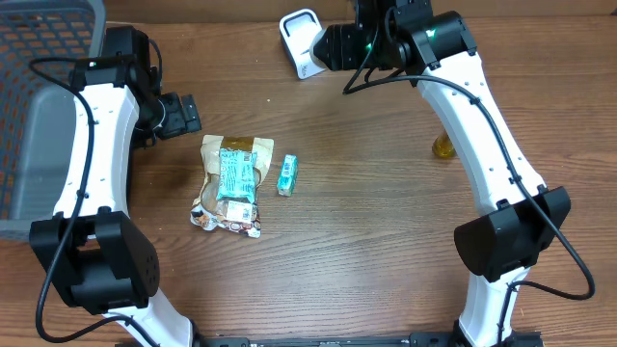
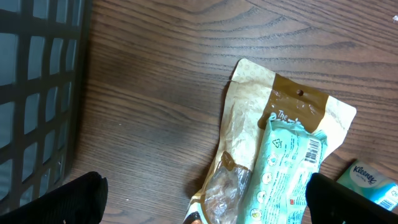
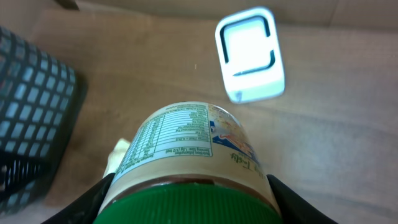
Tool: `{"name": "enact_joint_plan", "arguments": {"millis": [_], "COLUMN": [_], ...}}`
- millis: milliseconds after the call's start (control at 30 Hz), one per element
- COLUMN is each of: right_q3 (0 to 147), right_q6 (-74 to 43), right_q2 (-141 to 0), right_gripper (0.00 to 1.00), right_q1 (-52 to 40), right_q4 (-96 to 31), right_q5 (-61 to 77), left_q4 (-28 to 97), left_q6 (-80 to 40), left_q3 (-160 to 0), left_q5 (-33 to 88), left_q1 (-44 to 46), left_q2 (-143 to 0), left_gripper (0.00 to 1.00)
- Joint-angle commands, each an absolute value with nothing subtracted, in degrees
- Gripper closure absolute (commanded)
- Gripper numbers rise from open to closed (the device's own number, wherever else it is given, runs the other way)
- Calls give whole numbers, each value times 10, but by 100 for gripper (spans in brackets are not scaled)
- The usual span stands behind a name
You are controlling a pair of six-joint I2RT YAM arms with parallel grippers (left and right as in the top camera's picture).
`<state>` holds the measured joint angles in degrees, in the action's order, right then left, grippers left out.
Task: Scan the item barcode
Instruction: 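Carry the tub up toward the white scanner with the right gripper, then hold the tub's label facing the white scanner with the right gripper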
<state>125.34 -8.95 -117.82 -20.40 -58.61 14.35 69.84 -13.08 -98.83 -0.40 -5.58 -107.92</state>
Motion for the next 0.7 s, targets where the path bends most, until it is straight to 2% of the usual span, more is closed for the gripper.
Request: {"name": "enact_joint_plan", "arguments": {"millis": [0,267,467,667], "right_q3": [1267,1267,1267,1267], "right_q6": [-85,-85,-85,-85], "right_q2": [-1181,-1228,-1274,-1326], "right_gripper": [96,96,96,96], "right_q1": [-206,-211,-234,-244], "right_q4": [-550,-452,-349,-246], "right_q5": [124,122,46,38], "left_q4": [698,698,698,698], "left_q6": [-122,-122,-122,-122], "left_q3": [-986,-986,-986,-986], "left_q5": [0,0,0,0], "left_q1": [-52,-52,-52,-52], "left_q2": [-1076,-1076,-1076,-1076], "left_gripper": [0,1,1,0]}}
